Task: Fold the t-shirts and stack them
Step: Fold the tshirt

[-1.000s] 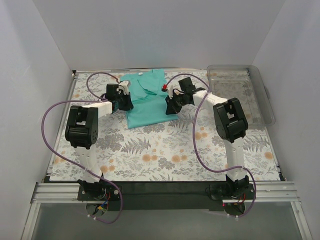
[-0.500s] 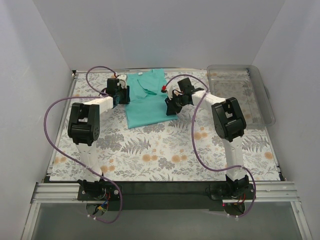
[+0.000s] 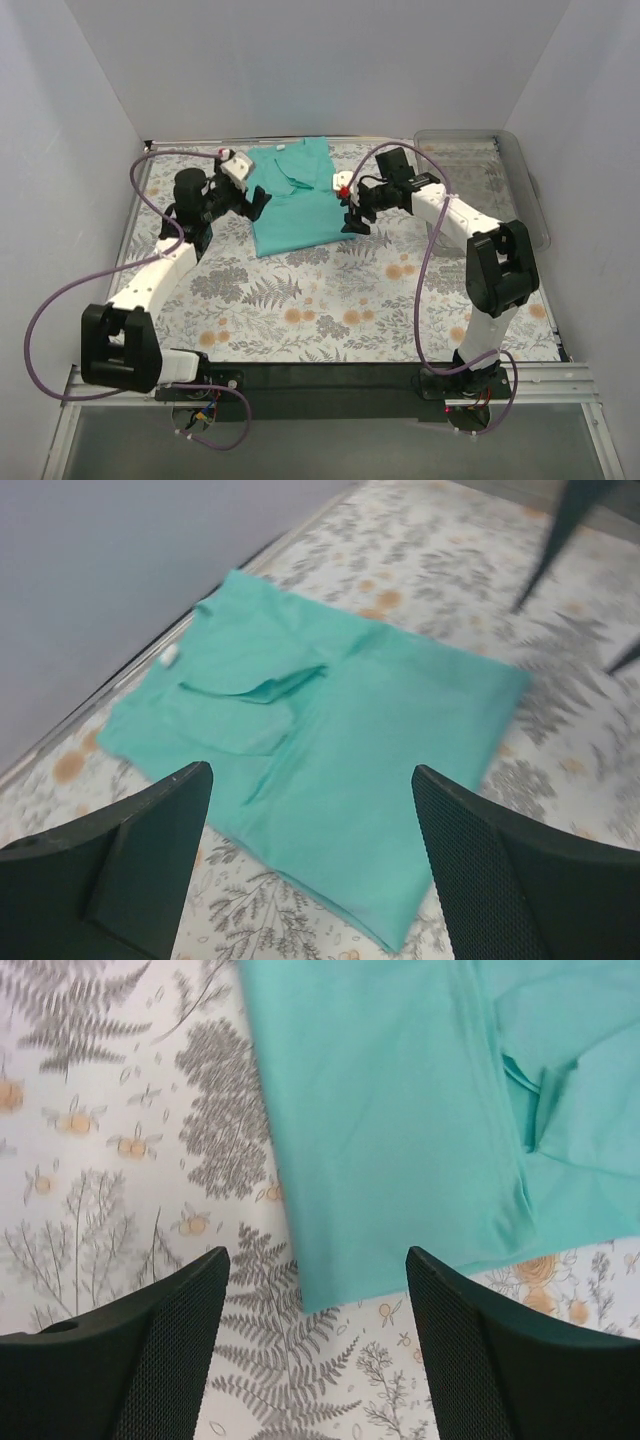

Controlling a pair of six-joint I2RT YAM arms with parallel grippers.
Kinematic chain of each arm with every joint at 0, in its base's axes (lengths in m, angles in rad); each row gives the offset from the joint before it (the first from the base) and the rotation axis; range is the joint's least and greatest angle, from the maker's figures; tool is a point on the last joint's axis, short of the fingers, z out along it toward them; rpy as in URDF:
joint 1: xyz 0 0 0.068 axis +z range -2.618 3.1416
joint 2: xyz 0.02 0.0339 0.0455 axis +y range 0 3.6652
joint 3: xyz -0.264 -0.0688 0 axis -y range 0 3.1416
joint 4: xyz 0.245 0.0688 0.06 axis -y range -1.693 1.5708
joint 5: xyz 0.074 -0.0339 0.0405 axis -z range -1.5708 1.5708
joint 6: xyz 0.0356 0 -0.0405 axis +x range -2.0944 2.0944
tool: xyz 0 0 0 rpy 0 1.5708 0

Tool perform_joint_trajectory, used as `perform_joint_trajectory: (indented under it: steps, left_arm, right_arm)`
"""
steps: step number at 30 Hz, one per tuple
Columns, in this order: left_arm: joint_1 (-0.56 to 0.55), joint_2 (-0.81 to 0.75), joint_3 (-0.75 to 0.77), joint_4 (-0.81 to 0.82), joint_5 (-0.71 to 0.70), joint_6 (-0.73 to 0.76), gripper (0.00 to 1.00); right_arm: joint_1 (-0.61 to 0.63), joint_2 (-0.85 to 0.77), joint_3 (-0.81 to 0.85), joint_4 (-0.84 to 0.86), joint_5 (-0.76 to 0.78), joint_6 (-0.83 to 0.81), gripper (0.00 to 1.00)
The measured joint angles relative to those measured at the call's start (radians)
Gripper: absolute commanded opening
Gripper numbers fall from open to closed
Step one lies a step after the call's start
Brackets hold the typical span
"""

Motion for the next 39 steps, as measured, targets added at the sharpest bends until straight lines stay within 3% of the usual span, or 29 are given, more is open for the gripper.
perform_joint_trajectory:
  steps: [4,9,16,26,29,30,39]
  left_arm:
    - [-0.050,-0.097,-0.163,-0.020,0.166,0.217,0.73]
    - [-0.090,-0.028,-0.305,-0.117,0.196,0.389,0.72]
    - [-0.106,0.056,-0.304,-0.138,0.142,0.483,0.68]
    - [-0.116,0.256,-0.210,-0.132,0.072,0.503,0.60]
    - [-0.119,0.280,-0.183,-0.129,0.051,0.502,0.51]
    - [-0.120,0.284,-0.179,-0.128,0.046,0.501,0.41]
    - [-0.138,0.290,-0.191,-0.109,0.012,0.499,0.13]
  right_arm:
    - [0.000,-0.010,-0.068,-0.092,-0.006,-0.315,0.66]
    - [0.000,0.068,-0.077,-0.156,0.035,-0.501,0.65]
    - [0.000,0.196,0.013,-0.173,0.078,-0.553,0.63]
    - [0.006,0.249,0.074,-0.171,0.109,-0.548,0.55]
    - [0.008,0.253,0.076,-0.171,0.113,-0.543,0.49]
    - [0.010,0.254,0.076,-0.171,0.116,-0.540,0.46]
    - [0.016,0.273,0.091,-0.169,0.137,-0.507,0.12]
